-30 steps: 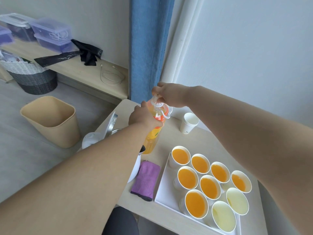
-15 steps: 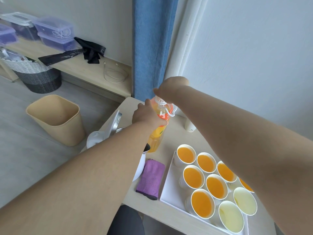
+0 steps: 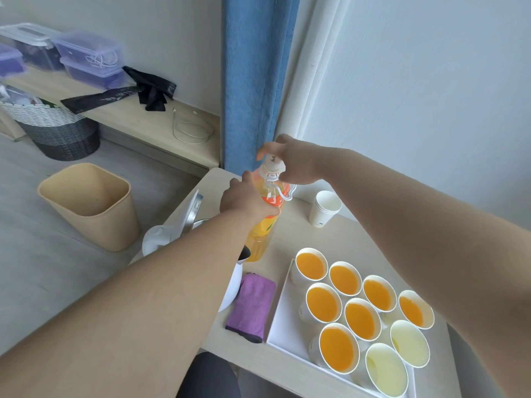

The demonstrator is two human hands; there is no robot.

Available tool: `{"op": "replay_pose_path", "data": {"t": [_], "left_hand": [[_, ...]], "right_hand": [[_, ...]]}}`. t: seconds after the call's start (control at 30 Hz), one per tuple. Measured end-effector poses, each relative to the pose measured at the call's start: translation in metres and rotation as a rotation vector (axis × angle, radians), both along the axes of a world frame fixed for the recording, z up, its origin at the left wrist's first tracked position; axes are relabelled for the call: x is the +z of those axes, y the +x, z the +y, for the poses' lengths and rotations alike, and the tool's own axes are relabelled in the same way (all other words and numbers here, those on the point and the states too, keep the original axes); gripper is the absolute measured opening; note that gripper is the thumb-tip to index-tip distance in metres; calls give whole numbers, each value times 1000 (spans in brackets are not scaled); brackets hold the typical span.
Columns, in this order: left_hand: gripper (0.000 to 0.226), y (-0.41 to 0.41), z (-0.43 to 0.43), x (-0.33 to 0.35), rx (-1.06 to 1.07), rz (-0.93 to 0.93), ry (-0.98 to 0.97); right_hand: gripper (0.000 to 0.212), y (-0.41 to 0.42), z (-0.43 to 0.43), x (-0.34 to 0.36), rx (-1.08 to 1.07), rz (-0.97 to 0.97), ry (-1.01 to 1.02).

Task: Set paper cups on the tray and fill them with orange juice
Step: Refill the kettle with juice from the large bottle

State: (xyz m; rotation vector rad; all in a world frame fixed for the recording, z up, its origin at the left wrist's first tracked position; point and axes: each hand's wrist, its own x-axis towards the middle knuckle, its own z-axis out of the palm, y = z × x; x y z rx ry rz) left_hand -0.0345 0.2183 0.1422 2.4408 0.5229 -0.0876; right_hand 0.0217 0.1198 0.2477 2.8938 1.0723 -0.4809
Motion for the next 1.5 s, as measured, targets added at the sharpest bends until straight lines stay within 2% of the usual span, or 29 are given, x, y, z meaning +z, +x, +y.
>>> {"op": "replay_pose_path", "data": {"t": [0.1, 0.2, 0.23, 0.3, 0.4, 0.53, 0.6, 0.67, 0.8, 0.93, 1.0, 1.1, 1.2, 1.37, 1.5], "left_hand": [[98, 0, 0, -1, -3, -3, 14], [98, 0, 0, -1, 0, -4, 3], [97, 0, 0, -1, 1, -7, -2], [97, 0, 0, -1, 0, -13, -4], [95, 1, 1, -2, 0, -16, 0], [97, 1, 1, -5, -3, -17, 3], [96, 0, 1, -7, 3, -32, -4], [97, 1, 0, -7, 18, -49, -53], [107, 1, -3, -11, 71, -80, -242], [104, -2, -7, -16, 132, -142, -368], [103, -1, -9, -18, 144, -161, -363], [97, 0, -8, -19, 157, -188, -343], [94, -1, -7, -16, 129, -219, -343], [94, -17, -9, 10, 47, -372, -423], [92, -35, -14, 43, -45, -497, -496]], "right_hand": [[64, -6, 6, 0, -159, -32, 136], [68, -7, 15, -5, -266, -219, -126], [63, -6, 17, -9, -242, -269, -198], [55, -4, 17, -13, -188, -301, -194], [42, -1, 13, -13, -107, -230, -110], [42, 4, 7, -7, 13, -136, -71], [41, 8, -1, -4, 21, -93, 54], [40, 12, -15, -8, -59, -11, 315], [39, 13, -45, -47, -517, 223, 974], [33, 13, -52, -100, -983, 572, 1374], [24, 8, -45, -117, -1061, 699, 1408], [12, 2, -34, -129, -1046, 761, 1406], [11, -3, -35, -126, -1067, 734, 1456], [29, -21, -54, -100, -1025, 700, 1590], [20, -57, -73, -68, -959, 659, 1739]]}}
